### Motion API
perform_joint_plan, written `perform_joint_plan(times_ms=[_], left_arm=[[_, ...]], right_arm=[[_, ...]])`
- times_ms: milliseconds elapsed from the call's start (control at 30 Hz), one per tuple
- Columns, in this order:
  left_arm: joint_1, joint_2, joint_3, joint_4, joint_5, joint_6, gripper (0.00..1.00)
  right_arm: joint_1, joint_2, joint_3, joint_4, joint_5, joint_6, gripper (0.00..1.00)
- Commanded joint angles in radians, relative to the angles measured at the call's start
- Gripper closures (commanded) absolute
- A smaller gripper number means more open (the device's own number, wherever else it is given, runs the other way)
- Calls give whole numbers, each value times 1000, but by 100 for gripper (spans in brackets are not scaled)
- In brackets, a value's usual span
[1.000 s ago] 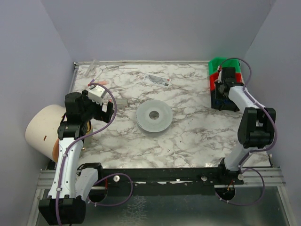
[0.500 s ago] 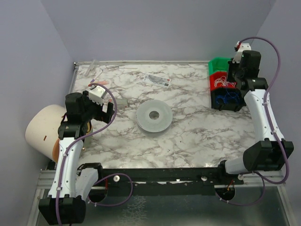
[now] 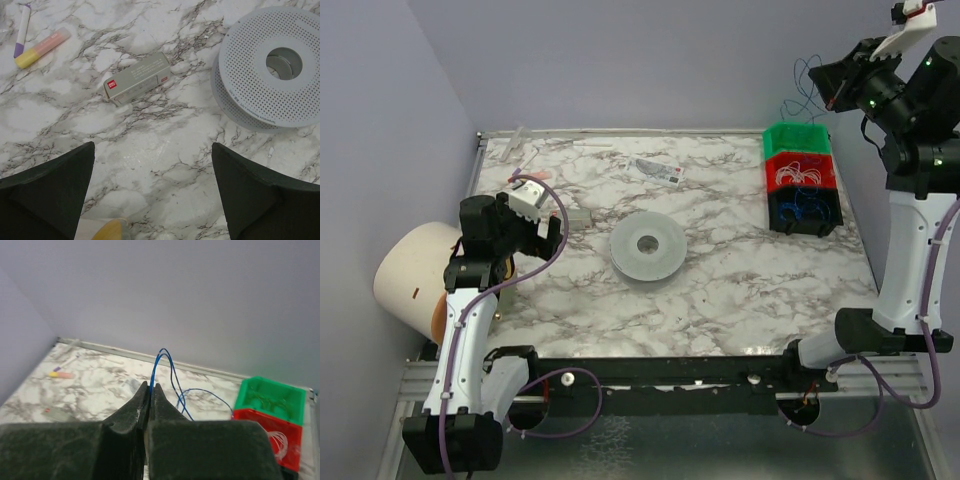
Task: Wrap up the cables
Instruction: Pick up the cable from the storage box, then adjust the cable at the center of the board.
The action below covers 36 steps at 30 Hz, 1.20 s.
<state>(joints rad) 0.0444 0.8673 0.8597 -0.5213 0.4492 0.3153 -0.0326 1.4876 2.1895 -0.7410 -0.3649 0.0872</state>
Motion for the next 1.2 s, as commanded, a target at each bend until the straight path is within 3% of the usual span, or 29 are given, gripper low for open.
perform_joint_plan(times_ms=[0, 233, 367, 533, 600, 700, 900, 1167], left_arm=[[7, 3, -13, 15, 19, 0, 1], [6, 24, 111, 64, 3, -38, 1], [5, 85, 282, 78, 153, -43, 1], [-32, 240, 434, 260, 382, -286, 1], [-108, 307, 476, 349, 324, -385, 1], [-283, 402, 539, 368, 121, -367, 1], [-505, 621, 672, 333, 100, -292, 1], [-698, 811, 820, 203, 69, -186, 1]], right_arm=[[5, 40, 77, -28, -240, 110, 100], [72, 40, 33, 131, -471, 267, 99], [166, 23, -77, 195, -466, 262, 99], [192, -64, -380, 444, -419, 329, 99], [194, -62, -439, 466, -403, 312, 100], [196, -36, -499, 469, -461, 284, 99], [200, -63, -603, 503, -521, 241, 99], [200, -116, -703, 597, -470, 367, 99]])
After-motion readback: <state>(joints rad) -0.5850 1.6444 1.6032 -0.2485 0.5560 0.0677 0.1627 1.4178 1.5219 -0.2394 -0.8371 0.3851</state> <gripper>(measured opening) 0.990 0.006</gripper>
